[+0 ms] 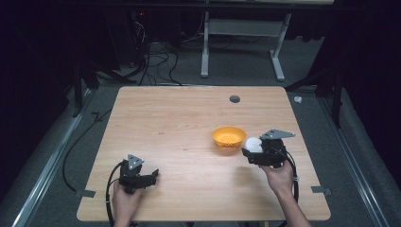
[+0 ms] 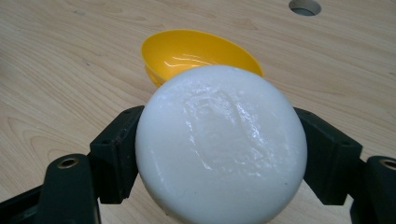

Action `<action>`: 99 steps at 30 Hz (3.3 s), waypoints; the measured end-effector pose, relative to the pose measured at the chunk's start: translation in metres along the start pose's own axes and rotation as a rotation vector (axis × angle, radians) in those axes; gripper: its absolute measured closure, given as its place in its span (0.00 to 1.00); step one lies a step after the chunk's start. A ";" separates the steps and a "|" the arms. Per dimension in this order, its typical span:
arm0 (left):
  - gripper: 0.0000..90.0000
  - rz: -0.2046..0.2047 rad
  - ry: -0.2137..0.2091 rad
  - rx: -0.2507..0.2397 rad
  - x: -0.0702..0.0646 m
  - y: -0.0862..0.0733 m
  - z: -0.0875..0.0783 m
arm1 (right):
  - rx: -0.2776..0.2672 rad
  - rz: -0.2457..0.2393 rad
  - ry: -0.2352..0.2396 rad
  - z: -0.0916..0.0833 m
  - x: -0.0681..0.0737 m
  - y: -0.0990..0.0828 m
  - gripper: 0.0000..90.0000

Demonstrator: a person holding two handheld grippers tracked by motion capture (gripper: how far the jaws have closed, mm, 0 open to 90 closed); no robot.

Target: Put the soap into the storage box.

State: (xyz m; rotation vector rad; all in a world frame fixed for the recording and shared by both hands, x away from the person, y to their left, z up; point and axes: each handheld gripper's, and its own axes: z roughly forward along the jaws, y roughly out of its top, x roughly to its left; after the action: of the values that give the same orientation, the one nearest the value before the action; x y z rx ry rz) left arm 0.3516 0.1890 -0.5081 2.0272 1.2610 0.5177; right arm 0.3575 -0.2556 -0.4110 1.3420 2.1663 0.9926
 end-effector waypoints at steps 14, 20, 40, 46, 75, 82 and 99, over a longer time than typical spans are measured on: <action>0.16 0.001 0.000 0.000 0.000 0.000 0.000 | -0.010 -0.006 0.039 0.019 0.005 0.021 0.28; 0.16 0.001 0.000 0.001 0.000 0.000 0.000 | -0.009 -0.011 0.051 0.025 0.007 0.031 0.28; 0.16 0.001 0.001 0.001 0.000 0.000 0.000 | 0.003 -0.005 0.069 0.044 0.006 0.050 0.28; 0.16 0.001 0.002 0.001 0.000 0.000 0.000 | 0.013 -0.006 0.064 0.051 0.007 0.054 0.28; 0.16 -0.001 0.002 0.002 0.000 0.000 0.000 | 0.095 0.042 0.021 0.093 0.004 0.054 0.28; 0.16 -0.003 0.002 0.002 0.000 0.000 0.000 | 0.112 0.053 0.008 0.101 0.002 0.053 0.28; 0.16 -0.003 0.003 0.001 0.000 0.000 0.000 | 0.155 0.060 -0.026 0.116 0.006 0.051 0.28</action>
State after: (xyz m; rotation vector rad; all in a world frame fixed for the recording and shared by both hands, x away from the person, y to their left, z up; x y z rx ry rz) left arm 0.3521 0.1889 -0.5080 2.0253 1.2663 0.5192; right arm 0.4616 -0.1944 -0.4499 1.4900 2.2347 0.8381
